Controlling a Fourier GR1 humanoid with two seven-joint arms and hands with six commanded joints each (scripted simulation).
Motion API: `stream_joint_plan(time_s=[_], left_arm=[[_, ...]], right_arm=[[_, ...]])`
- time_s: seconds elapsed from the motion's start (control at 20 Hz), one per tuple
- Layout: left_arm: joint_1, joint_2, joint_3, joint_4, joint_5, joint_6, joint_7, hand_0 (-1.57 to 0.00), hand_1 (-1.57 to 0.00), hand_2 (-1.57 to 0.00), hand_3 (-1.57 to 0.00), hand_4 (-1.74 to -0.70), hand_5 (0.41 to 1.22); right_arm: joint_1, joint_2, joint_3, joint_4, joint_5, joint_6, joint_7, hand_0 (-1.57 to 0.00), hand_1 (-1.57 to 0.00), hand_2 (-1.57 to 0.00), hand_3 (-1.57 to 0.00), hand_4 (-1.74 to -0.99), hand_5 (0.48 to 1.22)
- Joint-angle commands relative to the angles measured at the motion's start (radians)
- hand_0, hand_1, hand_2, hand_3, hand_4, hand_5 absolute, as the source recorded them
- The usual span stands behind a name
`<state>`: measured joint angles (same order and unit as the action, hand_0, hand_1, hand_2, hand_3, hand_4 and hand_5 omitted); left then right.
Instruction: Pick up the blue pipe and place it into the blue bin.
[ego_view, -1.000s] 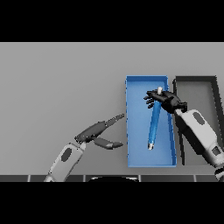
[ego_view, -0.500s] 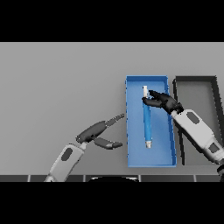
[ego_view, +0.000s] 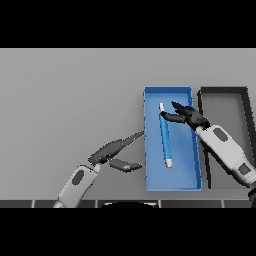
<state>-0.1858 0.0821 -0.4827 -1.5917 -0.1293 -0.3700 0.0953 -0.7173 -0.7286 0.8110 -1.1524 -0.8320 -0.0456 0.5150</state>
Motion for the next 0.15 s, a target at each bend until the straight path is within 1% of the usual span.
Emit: stream_joint_plan(time_s=[0.0, 0.1], left_arm=[[0.001, -0.003, -0.005, 0.007, -0.001, -0.005, 0.004, 0.0, 0.0, 0.0, 0.0, -0.92, 0.467], [0.008, -0.002, -0.004, 0.013, -0.006, 0.001, -0.002, 0.0, 0.0, 0.0, 0.0, -0.92, 0.468]], right_arm=[[0.003, -0.006, -0.002, -0.012, -0.008, 0.001, 0.008, -0.01, -0.01, -0.01, -0.01, -1.129, 0.674], [0.012, -0.01, -0.008, -0.009, -0.016, 0.019, -0.012, -0.01, -0.01, -0.01, -0.01, -1.129, 0.677]])
